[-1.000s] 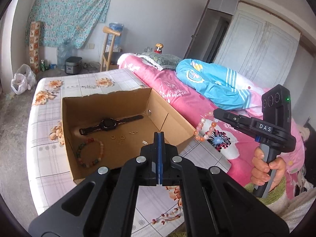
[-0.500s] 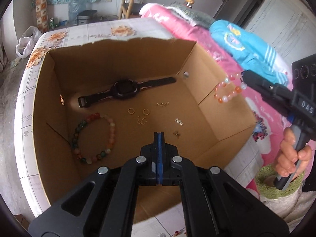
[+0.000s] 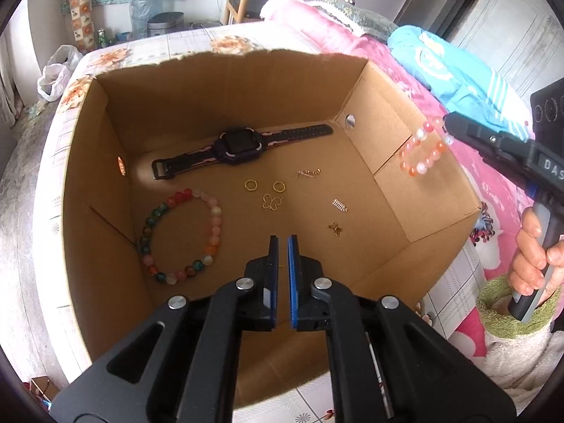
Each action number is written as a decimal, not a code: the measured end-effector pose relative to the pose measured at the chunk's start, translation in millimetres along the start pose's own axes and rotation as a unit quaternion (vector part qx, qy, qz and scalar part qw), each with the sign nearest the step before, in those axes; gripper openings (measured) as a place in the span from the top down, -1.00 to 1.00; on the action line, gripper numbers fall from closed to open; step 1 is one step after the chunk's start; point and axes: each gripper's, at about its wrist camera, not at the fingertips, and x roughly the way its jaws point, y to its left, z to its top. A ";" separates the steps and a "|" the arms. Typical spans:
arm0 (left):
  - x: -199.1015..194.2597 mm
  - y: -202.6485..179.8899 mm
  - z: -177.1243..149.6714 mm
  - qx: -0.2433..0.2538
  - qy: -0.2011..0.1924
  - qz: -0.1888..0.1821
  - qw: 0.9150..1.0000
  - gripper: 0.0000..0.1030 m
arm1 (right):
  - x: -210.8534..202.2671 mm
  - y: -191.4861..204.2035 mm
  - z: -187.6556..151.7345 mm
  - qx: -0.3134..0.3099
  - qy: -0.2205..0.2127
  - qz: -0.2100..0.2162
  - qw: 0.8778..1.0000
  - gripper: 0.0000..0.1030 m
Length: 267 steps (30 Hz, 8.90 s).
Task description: Organize jewelry
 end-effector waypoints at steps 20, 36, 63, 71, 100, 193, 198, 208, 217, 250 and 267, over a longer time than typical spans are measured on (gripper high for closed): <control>-118.4 44.4 -33.7 -0.043 -0.196 0.089 0.976 -0.62 | 68.6 32.0 1.0 -0.017 0.155 -0.021 0.988 0.81; -122.4 74.2 -52.2 -0.071 -0.201 0.108 0.971 -0.63 | 135.1 65.0 -34.0 -0.145 0.321 -0.101 0.930 0.79; -122.7 57.2 -55.0 -0.055 -0.198 0.135 0.969 -0.74 | 118.8 79.3 -8.5 -0.267 0.324 -0.192 0.887 0.79; -144.1 15.2 -61.6 -0.023 -0.218 0.152 0.964 -0.84 | -30.0 105.2 -4.4 -0.156 0.082 -0.137 0.975 -0.04; -61.7 -4.3 -82.8 -0.120 -0.036 0.226 0.966 -0.84 | -0.7 75.6 -98.5 -0.079 0.082 -0.306 0.945 -0.85; -39.7 -3.3 -66.9 -0.114 0.004 0.196 0.974 -0.84 | 27.8 65.6 -83.8 -0.053 0.131 -0.290 0.946 -0.86; -40.2 -1.5 -66.0 -0.116 0.005 0.195 0.974 -0.84 | 28.8 65.8 -83.8 -0.048 0.133 -0.288 0.947 -0.86; -40.0 0.1 -66.1 -0.117 0.004 0.195 0.974 -0.84 | 27.1 63.6 -82.6 -0.036 0.132 -0.284 0.949 -0.86; -39.8 0.5 -66.2 -0.118 0.004 0.196 0.973 -0.84 | 27.1 64.6 -81.9 -0.038 0.132 -0.283 0.949 -0.86; -39.0 1.0 -67.0 -0.121 0.005 0.196 0.973 -0.84 | 30.2 69.6 -84.1 -0.046 0.134 -0.287 0.947 -0.86; -38.1 -1.5 -68.1 -0.120 0.004 0.198 0.973 -0.84 | 31.1 69.4 -84.1 -0.045 0.135 -0.286 0.948 -0.86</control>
